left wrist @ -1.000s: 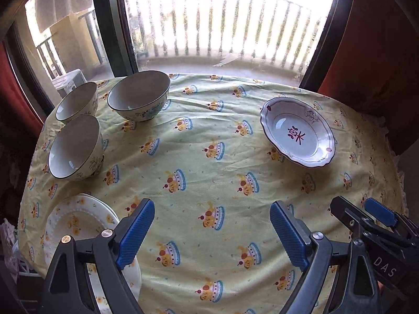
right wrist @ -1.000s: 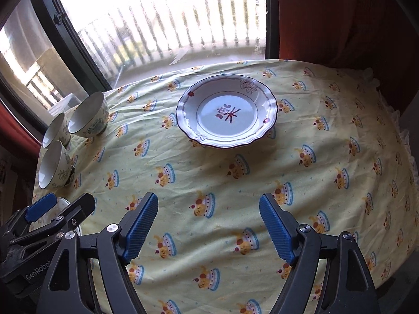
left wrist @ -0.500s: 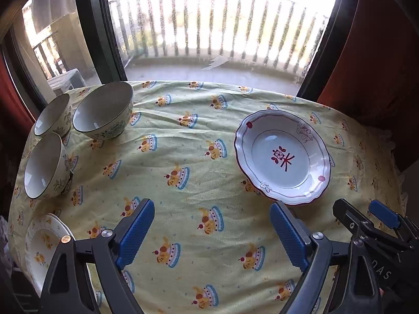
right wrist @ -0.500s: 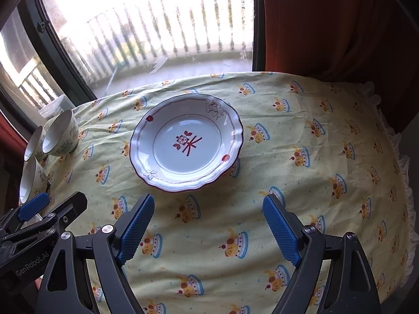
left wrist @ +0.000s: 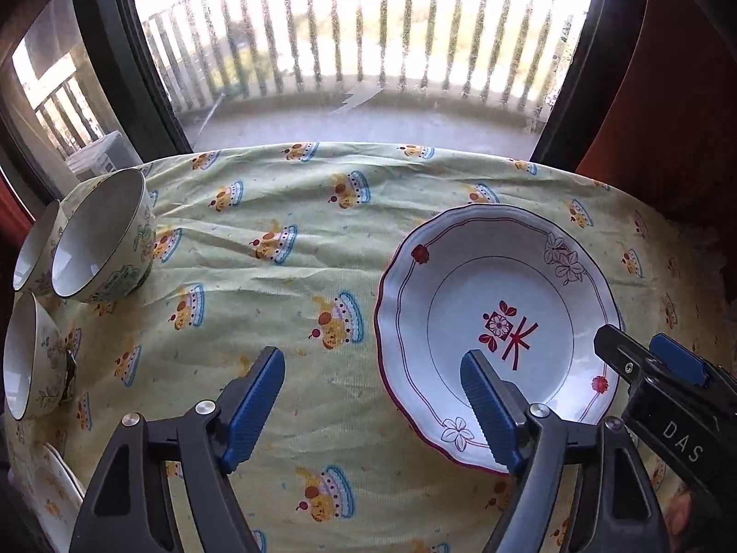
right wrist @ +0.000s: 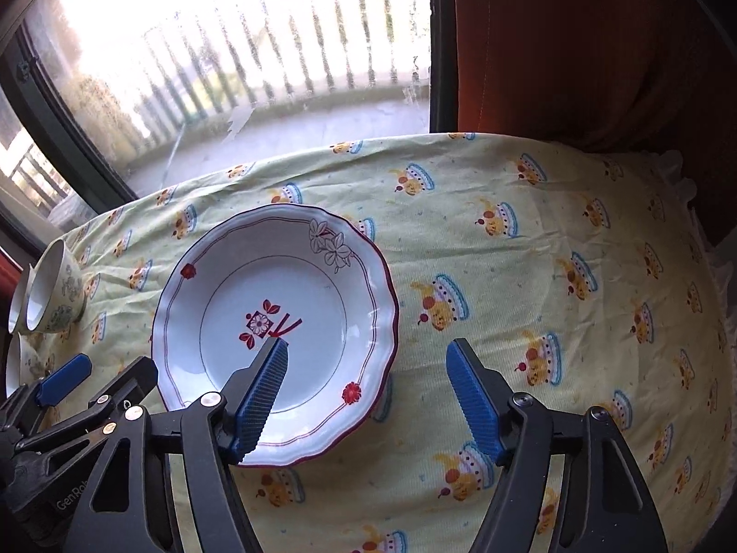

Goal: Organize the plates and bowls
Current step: 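Grasp the red-rimmed bowl rim with the right gripper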

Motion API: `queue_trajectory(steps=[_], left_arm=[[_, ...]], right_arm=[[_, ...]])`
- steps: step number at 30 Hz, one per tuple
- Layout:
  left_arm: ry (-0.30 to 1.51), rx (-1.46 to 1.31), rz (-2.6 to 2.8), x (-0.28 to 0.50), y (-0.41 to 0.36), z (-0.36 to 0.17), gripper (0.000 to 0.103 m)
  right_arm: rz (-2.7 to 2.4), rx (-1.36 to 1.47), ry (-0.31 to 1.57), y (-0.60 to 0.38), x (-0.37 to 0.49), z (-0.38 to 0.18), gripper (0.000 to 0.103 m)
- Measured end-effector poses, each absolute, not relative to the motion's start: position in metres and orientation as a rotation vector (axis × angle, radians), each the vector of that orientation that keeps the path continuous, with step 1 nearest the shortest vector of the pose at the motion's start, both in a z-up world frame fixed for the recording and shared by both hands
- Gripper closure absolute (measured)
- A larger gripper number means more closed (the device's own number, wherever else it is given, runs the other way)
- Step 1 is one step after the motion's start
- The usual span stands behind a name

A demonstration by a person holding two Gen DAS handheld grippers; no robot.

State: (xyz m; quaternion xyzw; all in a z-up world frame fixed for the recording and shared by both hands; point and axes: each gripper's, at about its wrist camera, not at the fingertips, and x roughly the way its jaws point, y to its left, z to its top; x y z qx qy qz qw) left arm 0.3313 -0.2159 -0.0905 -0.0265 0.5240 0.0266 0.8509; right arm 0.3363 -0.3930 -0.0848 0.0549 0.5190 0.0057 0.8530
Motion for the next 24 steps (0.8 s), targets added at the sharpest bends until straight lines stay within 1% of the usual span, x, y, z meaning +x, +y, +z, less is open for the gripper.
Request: queue_trajectory(steps=[2,4,7,9,12,16,20,24], left_arm=[[1.123,-0.065,0.052,0.341,-0.218,-0.098,0.029],[1.142,-0.069,0.059,0.349,-0.219,-0.105,0.03],[1.157,-0.058,0.058,0.358,-0.225,-0.114,0.041],[1.167,-0.052,0.048,0.362,-0.229,-0.119,0.042],[1.191,-0.046,0.03,0.366,-0.234,-0.129,0.041],[1.172,-0.054,0.025,0.37,-0.234,-0.13,0.039],[1.182,-0.039,-0.001,0.369,-0.236,-0.13,0.041],[1.18,-0.03,0.01,0.36,-0.236,-0.129,0.043]], right_arm=[[0.005,0.127,1.105,-0.394,0.346,-0.093,0.033],[-0.001,0.14,1.119,-0.395,0.356,-0.1,0.035],[-0.005,0.141,1.133,-0.395,0.366,-0.11,0.043],[-0.002,0.148,1.148,-0.394,0.371,-0.116,0.047],[0.001,0.162,1.163,-0.394,0.377,-0.122,0.05],[-0.019,0.158,1.181,-0.393,0.381,-0.127,0.053],[-0.012,0.15,1.191,-0.386,0.378,-0.126,0.062],[-0.033,0.148,1.207,-0.385,0.372,-0.125,0.064]])
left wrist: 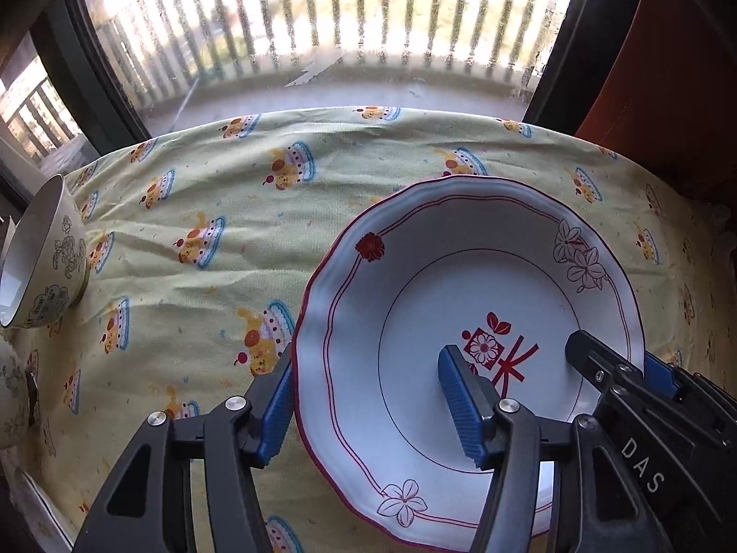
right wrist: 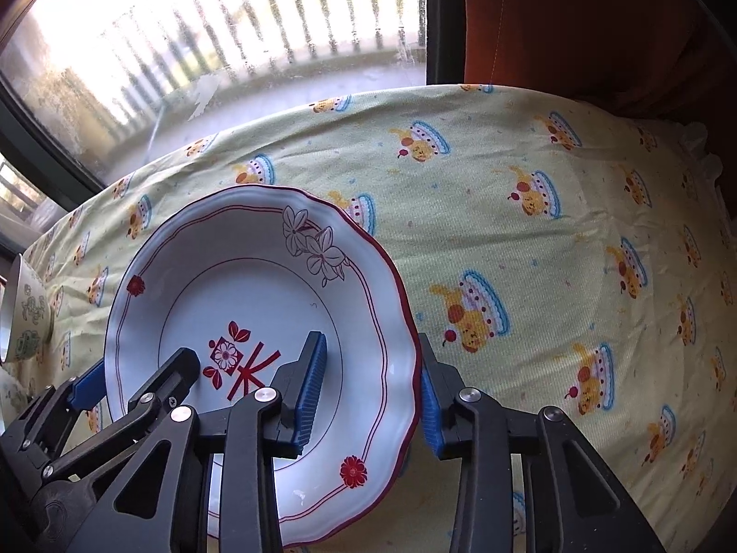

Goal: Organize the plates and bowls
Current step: 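Grasp the red-rimmed bowl rim with the right gripper, then lift the red-rimmed bowl with the right gripper toward the plate stack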

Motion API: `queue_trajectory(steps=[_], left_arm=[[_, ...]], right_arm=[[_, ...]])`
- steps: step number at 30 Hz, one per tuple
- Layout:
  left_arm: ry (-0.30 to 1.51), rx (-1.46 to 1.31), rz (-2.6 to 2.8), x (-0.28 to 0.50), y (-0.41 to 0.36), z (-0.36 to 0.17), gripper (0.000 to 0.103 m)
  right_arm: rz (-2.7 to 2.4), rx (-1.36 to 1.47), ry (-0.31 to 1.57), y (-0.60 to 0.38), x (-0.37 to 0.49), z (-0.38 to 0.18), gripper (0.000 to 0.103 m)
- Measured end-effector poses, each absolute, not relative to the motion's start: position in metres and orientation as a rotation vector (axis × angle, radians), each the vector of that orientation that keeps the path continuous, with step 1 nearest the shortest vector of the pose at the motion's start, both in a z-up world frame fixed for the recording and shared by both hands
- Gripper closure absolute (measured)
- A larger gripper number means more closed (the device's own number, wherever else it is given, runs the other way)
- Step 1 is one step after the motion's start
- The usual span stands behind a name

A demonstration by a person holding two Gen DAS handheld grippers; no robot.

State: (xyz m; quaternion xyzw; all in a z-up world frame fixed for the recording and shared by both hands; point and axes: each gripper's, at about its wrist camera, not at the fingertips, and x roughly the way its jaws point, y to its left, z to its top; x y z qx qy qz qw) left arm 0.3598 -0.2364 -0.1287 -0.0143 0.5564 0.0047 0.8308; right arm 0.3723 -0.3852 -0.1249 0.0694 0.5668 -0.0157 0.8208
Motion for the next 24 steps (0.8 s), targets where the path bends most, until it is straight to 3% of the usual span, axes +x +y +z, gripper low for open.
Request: queue_trajectory(steps=[24], left_arm=[[1.284,-0.008,0.031,0.243,-0.2,-0.126,0.042]], right_arm=[[0.002,0.145,1.38,-0.352,0.229,-0.122,0.064]])
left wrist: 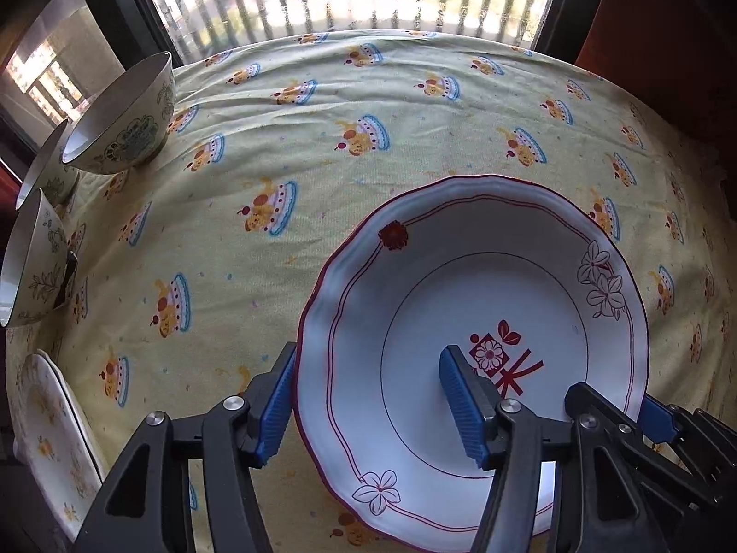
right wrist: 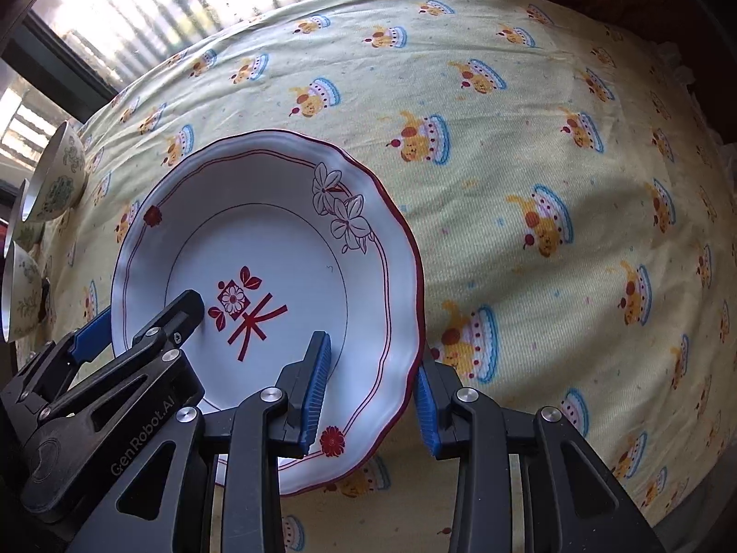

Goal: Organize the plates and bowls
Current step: 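Lift the red-rimmed bowl with the right gripper toward the plate stack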

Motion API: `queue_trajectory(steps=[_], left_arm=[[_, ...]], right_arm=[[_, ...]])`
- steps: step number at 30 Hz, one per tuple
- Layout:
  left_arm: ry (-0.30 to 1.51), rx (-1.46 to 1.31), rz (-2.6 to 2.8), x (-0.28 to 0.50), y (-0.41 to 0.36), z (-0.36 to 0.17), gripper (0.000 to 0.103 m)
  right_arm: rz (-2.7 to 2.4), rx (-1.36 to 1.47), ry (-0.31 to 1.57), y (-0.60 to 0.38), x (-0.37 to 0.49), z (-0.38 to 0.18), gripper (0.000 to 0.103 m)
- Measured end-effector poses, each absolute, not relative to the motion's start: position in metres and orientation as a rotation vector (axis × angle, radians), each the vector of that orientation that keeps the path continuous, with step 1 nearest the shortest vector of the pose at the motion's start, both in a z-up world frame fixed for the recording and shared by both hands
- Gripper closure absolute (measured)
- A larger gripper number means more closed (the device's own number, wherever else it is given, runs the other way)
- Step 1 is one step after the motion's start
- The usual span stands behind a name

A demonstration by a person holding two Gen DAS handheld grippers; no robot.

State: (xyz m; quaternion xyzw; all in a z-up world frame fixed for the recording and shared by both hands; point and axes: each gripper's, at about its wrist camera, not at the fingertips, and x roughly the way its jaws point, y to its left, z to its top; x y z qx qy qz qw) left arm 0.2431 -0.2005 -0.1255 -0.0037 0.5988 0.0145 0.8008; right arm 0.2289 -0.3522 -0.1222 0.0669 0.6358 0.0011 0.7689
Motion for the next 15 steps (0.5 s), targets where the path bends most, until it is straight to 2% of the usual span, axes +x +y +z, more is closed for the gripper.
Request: queue_trajectory(steps=[7,15], left_arm=[[1.306,-0.062,0.033,0.22,-0.188,-0.128,0.042],[1.315,-0.112,0.018,0.228,-0.183,-0.129,0.038]], right_arm=[[0.038,0.124,1.397,-0.346,0.207,-0.122,0.064],[0.014,0.116,1.338,-0.349,0.232,-0.121,0.062]])
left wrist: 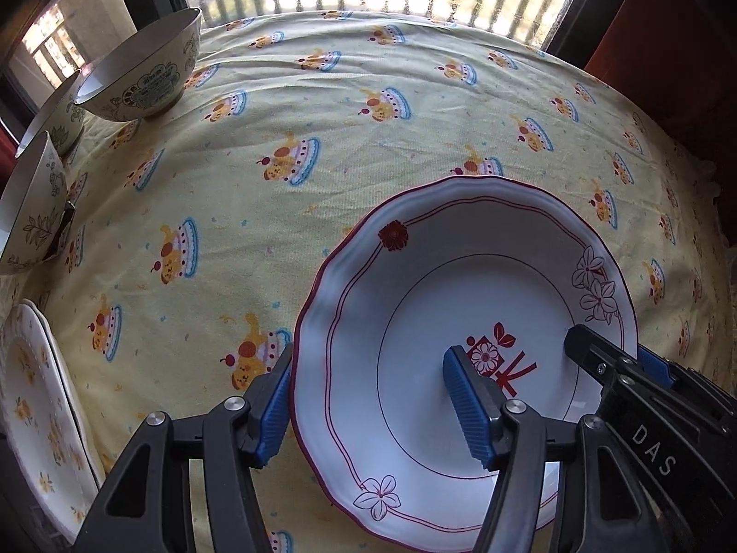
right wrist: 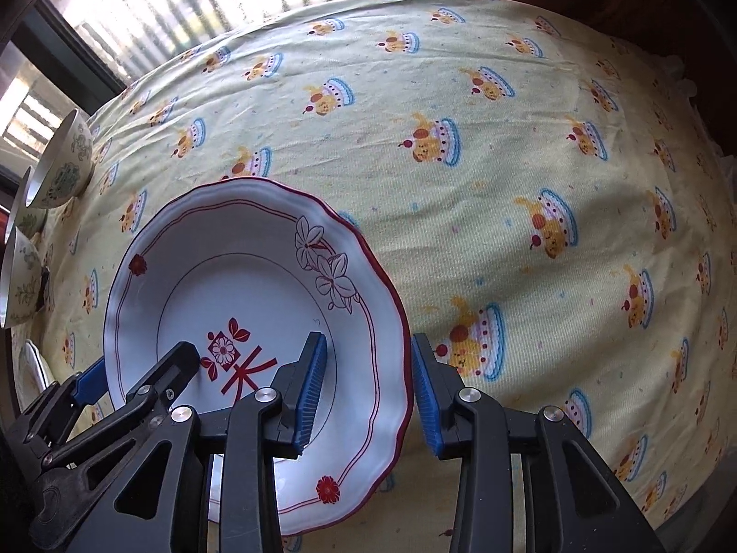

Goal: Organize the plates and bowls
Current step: 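Lift the red-rimmed bowl with the right gripper toward the plate stack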

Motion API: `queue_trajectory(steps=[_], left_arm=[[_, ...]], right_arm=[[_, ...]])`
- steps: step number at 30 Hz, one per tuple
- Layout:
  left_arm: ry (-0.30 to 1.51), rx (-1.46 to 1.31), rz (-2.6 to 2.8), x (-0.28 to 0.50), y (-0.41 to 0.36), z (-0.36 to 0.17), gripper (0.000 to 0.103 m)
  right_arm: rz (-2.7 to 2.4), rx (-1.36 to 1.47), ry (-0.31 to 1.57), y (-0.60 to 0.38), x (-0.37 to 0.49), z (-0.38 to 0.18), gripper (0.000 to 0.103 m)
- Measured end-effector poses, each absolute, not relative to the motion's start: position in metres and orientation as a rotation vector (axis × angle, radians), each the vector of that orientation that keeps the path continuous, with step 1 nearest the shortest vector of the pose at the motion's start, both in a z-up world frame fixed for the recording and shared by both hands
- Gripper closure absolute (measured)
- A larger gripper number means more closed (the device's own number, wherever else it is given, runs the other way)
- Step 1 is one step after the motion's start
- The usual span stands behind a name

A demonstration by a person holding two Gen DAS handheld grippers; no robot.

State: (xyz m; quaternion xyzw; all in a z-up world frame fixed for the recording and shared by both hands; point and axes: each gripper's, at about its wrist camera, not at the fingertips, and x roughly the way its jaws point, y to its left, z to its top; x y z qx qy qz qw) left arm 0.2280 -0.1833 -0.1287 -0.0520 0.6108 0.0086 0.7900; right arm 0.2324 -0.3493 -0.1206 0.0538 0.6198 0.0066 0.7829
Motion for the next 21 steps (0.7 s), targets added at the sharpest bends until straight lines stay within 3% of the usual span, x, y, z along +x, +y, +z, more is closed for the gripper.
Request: queue_trajectory(steps=[12,21], left_arm=[[1.304,-0.061,-0.025,0.236,-0.192,-0.127,0.038],[1.292,0.033,-0.062,0.231,-0.202,-0.123,0.035]], right_arm=[[-0.018,0.134,1.282,-0.345,0.244,-0.121,0.053],[-0.062,0.135,1.303,-0.338,0.236,-0.122,0.052]])
